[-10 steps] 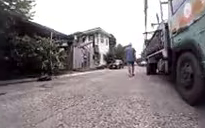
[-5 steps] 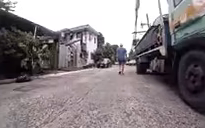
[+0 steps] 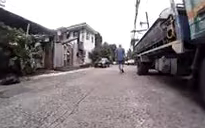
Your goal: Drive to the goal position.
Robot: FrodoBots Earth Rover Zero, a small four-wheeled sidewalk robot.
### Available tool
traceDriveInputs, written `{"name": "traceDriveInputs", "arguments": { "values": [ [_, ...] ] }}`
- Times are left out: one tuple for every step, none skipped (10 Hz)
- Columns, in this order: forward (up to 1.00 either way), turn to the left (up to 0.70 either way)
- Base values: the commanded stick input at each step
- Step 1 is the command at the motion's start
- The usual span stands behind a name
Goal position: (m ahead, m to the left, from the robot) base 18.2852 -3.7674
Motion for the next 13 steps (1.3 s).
{"name": "traceDriveInputs", "arguments": {
  "values": [
    [1.0, 0.0],
    [1.0, -0.15],
    [1.0, -0.27],
    [1.0, -0.27],
    [1.0, -0.27],
    [1.0, -0.27],
    [1.0, -0.27],
    [1.0, -0.27],
    [1.0, -0.13],
    [1.0, 0.0],
    [1.0, 0.0],
    [1.0, 0.0],
    [1.0, 0.0]
  ]
}}
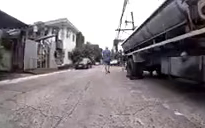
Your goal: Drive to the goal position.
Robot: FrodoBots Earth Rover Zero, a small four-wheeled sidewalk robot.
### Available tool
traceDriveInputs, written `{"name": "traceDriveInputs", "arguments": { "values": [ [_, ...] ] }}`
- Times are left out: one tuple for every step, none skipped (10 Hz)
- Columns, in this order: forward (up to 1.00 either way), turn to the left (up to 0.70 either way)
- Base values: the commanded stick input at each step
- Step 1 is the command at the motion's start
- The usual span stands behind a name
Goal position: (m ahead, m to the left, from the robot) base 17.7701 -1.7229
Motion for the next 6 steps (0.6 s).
{"name": "traceDriveInputs", "arguments": {
  "values": [
    [1.0, 0.0],
    [1.0, 0.0],
    [1.0, 0.0],
    [1.0, 0.0],
    [1.0, 0.0],
    [1.0, 0.0]
  ]
}}
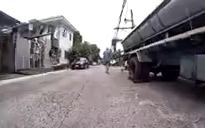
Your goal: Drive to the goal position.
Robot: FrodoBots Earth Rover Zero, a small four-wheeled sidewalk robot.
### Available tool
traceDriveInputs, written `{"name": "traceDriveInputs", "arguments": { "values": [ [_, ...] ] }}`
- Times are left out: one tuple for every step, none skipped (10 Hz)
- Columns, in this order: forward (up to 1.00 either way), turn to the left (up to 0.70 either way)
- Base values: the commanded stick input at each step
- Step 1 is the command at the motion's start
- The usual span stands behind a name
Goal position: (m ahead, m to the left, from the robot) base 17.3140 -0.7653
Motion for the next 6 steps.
{"name": "traceDriveInputs", "arguments": {
  "values": [
    [1.0, 0.0],
    [1.0, 0.0],
    [1.0, 0.0],
    [1.0, 0.0],
    [1.0, -0.08],
    [1.0, -0.25]
  ]
}}
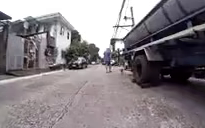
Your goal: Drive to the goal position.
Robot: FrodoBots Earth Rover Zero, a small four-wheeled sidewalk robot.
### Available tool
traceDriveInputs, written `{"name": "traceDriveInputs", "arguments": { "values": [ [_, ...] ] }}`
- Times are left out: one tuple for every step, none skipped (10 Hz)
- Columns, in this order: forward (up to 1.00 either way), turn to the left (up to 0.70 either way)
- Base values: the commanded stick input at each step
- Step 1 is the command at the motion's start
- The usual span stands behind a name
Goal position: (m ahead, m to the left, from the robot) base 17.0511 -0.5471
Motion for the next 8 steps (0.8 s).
{"name": "traceDriveInputs", "arguments": {
  "values": [
    [1.0, 0.0],
    [1.0, 0.0],
    [1.0, 0.0],
    [1.0, 0.0],
    [1.0, 0.0],
    [1.0, 0.0],
    [1.0, 0.0],
    [1.0, 0.0]
  ]
}}
